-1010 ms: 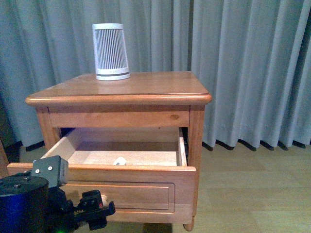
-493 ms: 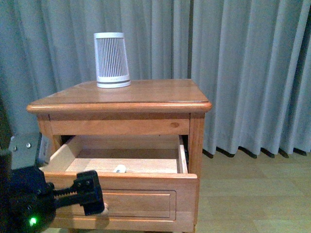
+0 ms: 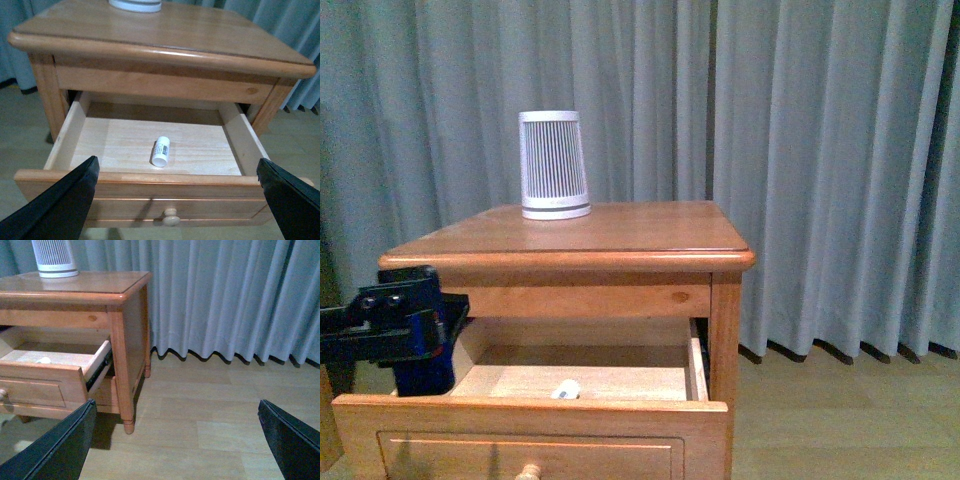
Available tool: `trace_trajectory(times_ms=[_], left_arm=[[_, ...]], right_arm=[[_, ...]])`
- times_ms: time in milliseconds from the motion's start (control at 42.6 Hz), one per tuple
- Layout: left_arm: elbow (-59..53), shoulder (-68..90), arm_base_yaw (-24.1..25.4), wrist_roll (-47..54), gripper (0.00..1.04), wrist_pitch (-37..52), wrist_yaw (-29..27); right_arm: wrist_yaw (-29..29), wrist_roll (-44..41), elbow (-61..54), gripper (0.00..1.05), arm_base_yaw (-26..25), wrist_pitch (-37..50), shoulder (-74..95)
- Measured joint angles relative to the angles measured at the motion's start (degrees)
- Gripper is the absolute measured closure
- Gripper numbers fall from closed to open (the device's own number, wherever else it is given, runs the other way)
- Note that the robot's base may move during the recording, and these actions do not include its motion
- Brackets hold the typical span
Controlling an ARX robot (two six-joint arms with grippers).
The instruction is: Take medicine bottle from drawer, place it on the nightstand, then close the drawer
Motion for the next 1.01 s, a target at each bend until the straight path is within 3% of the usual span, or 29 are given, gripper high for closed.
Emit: trace_trajectory(times_ms=[188, 423, 564, 611, 681, 1010], left_arm=[[-8.28, -15.58, -0.33, 1.97, 0.07, -7.19, -0.44], [-18.23, -47.45, -5.09, -1.88, 0.07, -30.38, -7.26], [-18.43, -49.99, -5.57, -2.58, 0.07, -30.69, -8.22], [-20.28, -50.38, -6.36, 0.15, 0.17, -25.53, -14.14], [-21.88, -52.22, -4.92, 3.17, 0.29, -23.80, -15.72], [-26.25, -61.59, 4.72, 6.05, 1.00, -28.28, -6.80]], right_arm=[[0.00, 0.00, 0.00, 0.07, 0.00, 0.00, 0.00], [0.00, 0.00, 0.00, 0.07, 0.00, 0.00, 0.00], [0.02, 0.00, 0.00, 0.07, 0.00, 0.00, 0.00], [0.00, 0.00, 0.00, 0.07, 0.00, 0.00, 0.00], [0.02, 0.00, 0.00, 0.07, 0.00, 0.00, 0.00], [0.00, 0.00, 0.00, 0.07, 0.00, 0.00, 0.00]])
